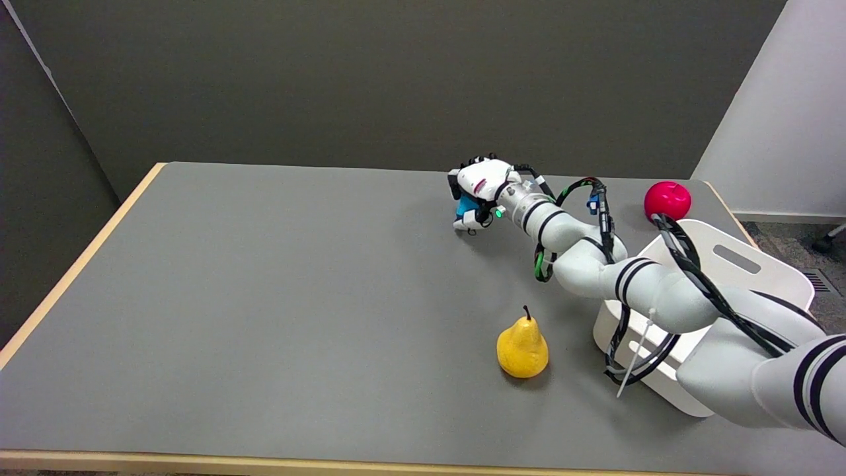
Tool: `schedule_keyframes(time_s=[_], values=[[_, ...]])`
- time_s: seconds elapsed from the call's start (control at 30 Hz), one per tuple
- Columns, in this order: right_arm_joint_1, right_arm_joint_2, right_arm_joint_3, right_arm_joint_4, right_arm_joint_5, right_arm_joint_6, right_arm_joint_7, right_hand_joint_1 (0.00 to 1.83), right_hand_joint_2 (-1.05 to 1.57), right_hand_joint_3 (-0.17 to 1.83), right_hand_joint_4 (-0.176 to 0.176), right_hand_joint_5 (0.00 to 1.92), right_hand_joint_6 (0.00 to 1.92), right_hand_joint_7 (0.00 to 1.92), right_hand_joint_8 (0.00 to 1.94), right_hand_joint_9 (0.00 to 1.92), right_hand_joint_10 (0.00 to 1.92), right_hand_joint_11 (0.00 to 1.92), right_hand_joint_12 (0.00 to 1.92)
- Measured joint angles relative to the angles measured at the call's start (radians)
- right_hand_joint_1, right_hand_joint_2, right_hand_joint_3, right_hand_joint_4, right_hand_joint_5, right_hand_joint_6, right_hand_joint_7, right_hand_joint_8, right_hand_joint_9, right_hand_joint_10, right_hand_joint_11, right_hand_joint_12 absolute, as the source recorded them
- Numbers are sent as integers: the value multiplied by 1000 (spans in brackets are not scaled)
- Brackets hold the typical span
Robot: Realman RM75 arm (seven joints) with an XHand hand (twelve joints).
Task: Pick up the blue cube.
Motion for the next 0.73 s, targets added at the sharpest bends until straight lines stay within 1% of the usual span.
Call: schedule_keyframes(time_s=[0.13,0.17,0.23,0.4,0.6,0.73], values=[[-7,4,5,20,-18,1,0,1097,1139,404,-9,537,1659,710,1589,655,1656,252,1733],[-10,6,8,31,-24,3,0,1095,1142,402,-7,536,1663,707,1591,656,1650,257,1724],[-15,12,14,52,-33,4,-1,1077,1188,341,2,515,1689,676,1614,666,1610,300,1648],[-33,36,37,129,-49,5,-16,1088,1156,376,3,540,1676,703,1579,705,1593,330,1656],[-75,100,95,302,-64,2,-70,1097,1134,399,5,557,1665,718,1555,715,1585,340,1676],[-128,153,177,446,-69,-14,-122,1100,1129,403,3,562,1660,725,1546,724,1578,352,1680]])
